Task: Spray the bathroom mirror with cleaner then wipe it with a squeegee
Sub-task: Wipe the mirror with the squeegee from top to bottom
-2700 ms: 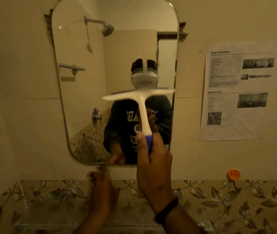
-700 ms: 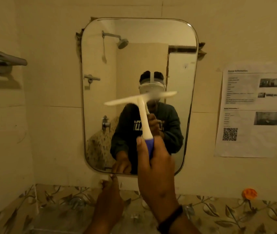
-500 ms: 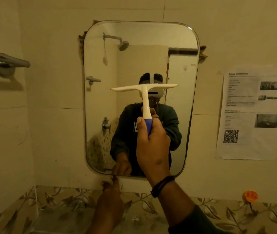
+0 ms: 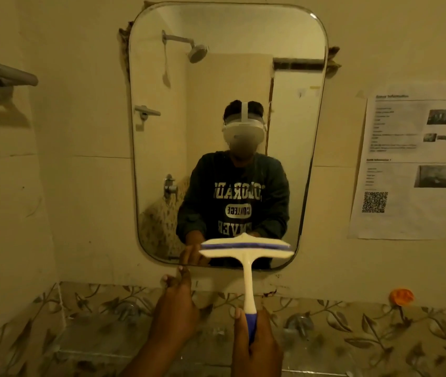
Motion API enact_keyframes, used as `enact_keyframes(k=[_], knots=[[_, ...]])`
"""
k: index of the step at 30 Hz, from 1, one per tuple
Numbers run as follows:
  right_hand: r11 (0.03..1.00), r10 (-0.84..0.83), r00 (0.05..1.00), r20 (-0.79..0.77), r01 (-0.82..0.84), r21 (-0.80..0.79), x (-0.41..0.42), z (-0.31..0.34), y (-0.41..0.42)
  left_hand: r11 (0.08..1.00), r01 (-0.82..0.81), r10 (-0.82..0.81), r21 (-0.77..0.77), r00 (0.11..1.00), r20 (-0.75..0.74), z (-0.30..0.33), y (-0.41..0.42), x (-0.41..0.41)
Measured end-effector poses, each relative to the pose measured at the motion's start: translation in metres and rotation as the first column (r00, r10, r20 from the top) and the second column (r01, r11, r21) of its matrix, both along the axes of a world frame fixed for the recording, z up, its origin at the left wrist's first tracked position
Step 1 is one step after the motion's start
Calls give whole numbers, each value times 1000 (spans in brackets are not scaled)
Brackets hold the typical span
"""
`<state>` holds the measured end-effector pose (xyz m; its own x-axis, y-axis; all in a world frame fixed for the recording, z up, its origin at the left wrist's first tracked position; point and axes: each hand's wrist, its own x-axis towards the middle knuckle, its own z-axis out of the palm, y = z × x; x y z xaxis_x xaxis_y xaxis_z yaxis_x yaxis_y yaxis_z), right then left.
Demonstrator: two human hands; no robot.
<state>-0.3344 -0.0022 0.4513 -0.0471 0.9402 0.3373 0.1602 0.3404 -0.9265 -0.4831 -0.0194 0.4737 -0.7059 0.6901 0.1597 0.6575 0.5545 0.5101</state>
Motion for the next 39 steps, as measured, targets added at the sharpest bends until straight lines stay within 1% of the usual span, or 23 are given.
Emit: enact_keyframes(k=[3, 5, 8, 11, 15, 18, 20, 25, 30, 35, 39], knots=[[1000, -2, 1000, 17, 2, -29, 6, -9, -6, 1000, -18, 19, 16, 1000, -24, -2, 1, 0], [1000, 10, 1000, -2, -10, 8, 8, -4, -5, 999, -10, 10, 36, 1000, -25, -5, 1, -1], [995, 73, 997, -30, -70, 73, 6, 10, -1, 997, 2, -1, 77, 1000, -7, -9, 0, -2], [993, 92, 996, -20, -91, 75, 3, 8, 2, 993, 0, 0, 117, 1000, 3, -14, -2, -2], [999, 35, 997, 63, -36, 11, 6, -23, -6, 992, 10, -4, 129, 999, -51, -18, -6, -4], [994, 17, 999, 49, -11, -109, 8, -40, -11, 991, 33, -24, 133, 997, -73, -20, -8, -6], [989, -11, 999, 31, 16, -150, 10, -45, -12, 988, 40, -28, 148, 997, -77, -21, -9, -6], [997, -5, 1000, -10, 4, -80, 16, -36, -8, 989, 27, -12, 144, 994, -105, -22, -6, -5], [994, 26, 1000, 17, -24, -109, 18, -37, -1, 992, 11, 3, 125, 994, -111, -21, -4, -4], [996, 5, 1000, 14, -4, -90, 19, -42, -1, 993, 3, 12, 114, 992, -129, -21, -4, -3], [997, 18, 1000, 22, -17, -78, 22, -39, 5, 993, 3, 12, 115, 992, -127, -21, -4, -4]])
